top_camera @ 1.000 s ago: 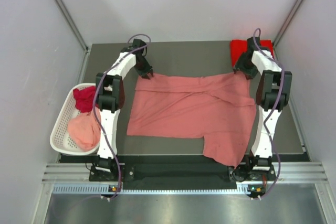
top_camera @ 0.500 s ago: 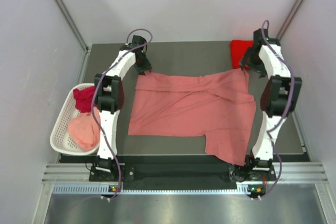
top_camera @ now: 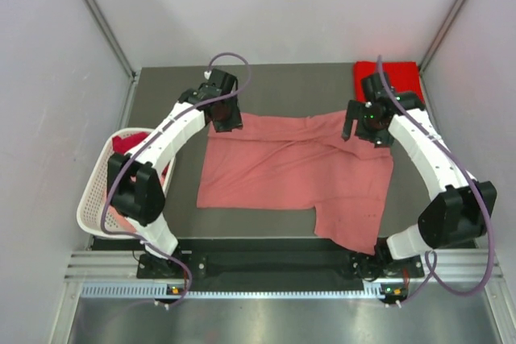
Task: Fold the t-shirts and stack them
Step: Fold the tshirt
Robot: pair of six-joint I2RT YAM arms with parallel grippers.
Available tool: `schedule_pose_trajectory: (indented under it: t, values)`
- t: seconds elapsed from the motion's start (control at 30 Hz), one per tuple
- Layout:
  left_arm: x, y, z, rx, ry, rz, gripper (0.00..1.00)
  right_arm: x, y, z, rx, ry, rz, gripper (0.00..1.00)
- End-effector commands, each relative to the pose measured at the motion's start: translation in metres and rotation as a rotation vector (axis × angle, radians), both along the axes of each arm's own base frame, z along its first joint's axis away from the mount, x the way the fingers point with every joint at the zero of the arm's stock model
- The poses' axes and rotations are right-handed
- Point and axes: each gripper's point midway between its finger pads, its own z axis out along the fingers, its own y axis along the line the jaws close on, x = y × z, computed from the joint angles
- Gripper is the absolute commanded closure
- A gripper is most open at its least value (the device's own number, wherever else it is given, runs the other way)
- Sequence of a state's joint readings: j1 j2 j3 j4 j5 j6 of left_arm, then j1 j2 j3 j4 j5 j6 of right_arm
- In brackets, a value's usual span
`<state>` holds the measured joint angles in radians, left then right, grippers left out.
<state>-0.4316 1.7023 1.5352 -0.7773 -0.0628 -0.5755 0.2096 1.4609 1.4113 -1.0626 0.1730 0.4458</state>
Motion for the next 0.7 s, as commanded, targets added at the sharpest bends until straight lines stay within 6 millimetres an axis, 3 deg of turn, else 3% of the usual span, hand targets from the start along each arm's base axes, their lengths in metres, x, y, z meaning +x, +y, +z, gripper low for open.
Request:
schedule_pose_trajectory:
  t: [0.0,0.07,0.1,0.17,0.2,0.27,0.47,0.57,0.63,0.67]
  values:
    - [0.015,0.019,-0.024,0.113,0.019,-0.017,0.59,-0.002,0.023,0.001,0.029,-0.012,0.031,0.13]
    - [0.03,0.023,-0.025,0.159,-0.002,-0.034,0.6,0.001,0.03,0.001,0.034,-0.016,0.045,0.13]
    - [0.036,0.024,-0.039,0.178,0.026,-0.039,0.61,0.002,0.033,-0.002,0.03,-0.012,0.057,0.13]
    - [0.048,0.021,-0.043,0.194,0.022,-0.075,0.61,0.006,0.032,-0.004,0.018,-0.008,0.073,0.13]
    - [0.051,0.02,-0.064,0.211,0.069,-0.083,0.61,0.008,0.032,-0.006,0.011,-0.007,0.077,0.13]
    - [0.057,0.02,-0.087,0.234,0.136,-0.075,0.61,0.015,0.031,-0.012,-0.014,-0.001,0.098,0.13]
    - [0.087,0.024,-0.121,0.248,0.157,0.017,0.6,0.042,0.039,-0.027,-0.034,0.033,0.156,0.13]
    - [0.099,0.047,-0.155,0.232,0.236,0.112,0.6,0.057,0.046,-0.031,-0.023,0.042,0.176,0.13]
    - [0.109,0.058,-0.162,0.208,0.261,0.15,0.62,0.064,0.05,-0.034,-0.018,0.047,0.184,0.13]
    - [0.109,0.076,-0.176,0.219,0.302,0.185,0.62,0.068,0.054,-0.038,-0.008,0.058,0.193,0.13]
